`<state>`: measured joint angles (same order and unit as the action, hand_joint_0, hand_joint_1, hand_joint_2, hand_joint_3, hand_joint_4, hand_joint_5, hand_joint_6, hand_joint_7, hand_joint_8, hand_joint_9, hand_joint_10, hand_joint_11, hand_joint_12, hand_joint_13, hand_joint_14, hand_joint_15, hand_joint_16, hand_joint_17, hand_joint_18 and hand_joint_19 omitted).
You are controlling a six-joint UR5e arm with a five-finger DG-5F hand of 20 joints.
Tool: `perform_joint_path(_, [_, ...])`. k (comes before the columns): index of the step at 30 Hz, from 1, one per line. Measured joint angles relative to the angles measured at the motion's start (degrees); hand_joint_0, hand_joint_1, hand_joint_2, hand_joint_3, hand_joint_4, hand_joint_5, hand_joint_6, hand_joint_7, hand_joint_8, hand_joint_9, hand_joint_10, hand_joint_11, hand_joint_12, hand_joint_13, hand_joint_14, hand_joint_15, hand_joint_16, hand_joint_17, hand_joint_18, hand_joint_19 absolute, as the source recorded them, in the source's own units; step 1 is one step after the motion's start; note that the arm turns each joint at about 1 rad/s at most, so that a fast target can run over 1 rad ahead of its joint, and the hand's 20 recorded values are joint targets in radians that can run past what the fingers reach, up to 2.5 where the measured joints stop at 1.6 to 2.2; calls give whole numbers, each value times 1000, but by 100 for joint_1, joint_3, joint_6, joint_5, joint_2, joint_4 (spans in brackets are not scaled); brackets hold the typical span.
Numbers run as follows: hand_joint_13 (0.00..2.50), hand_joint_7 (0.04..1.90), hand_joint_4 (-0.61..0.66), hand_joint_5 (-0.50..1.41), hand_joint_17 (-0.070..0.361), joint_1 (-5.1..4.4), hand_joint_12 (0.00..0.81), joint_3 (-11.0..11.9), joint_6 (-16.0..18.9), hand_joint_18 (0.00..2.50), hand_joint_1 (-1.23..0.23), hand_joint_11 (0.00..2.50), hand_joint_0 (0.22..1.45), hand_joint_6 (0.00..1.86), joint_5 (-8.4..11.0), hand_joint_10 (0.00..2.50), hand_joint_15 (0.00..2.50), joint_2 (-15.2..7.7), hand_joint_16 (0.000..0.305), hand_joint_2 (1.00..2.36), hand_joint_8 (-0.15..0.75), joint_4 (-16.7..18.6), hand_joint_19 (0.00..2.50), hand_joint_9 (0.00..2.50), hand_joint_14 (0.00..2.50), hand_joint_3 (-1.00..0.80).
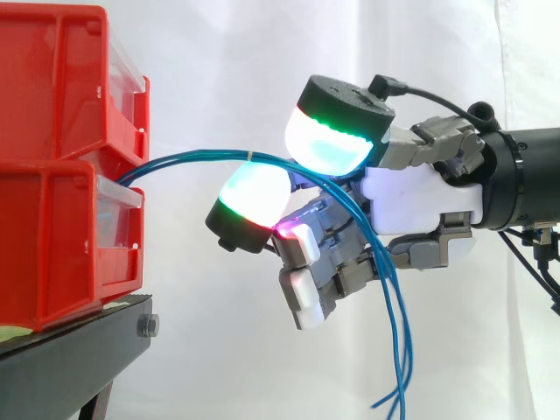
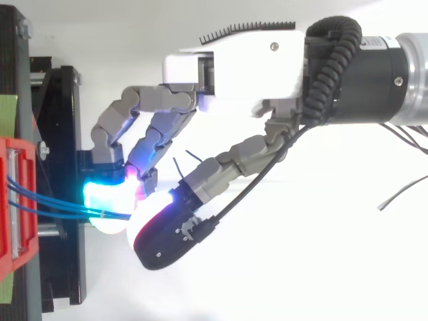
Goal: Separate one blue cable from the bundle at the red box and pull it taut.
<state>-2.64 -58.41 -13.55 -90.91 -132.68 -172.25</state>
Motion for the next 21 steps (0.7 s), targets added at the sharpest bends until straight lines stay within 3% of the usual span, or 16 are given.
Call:
perform_joint_path(6, [911,838,72,-135,77,7,292,3,15,649,-573,877,592,851,2,27,642,-3,34,1003,257,6,651,994,25,-466])
perform_joint_path(11, [916,915,49,-138,77,8,292,4,20,650,-675,891,610,855,3,29,648,-1,34,1014,261,7,656,994,23,-330])
perform_joint_path(15, [911,846,49,-155,78,6,295,4,20,652,-763,895,623,895,3,28,656,-3,35,1016,250,7,656,954,25,-282])
perform_joint_path(21, [906,763,89,-157,78,3,295,4,20,647,-763,884,606,900,3,29,651,-1,35,1006,252,14,654,948,23,-424])
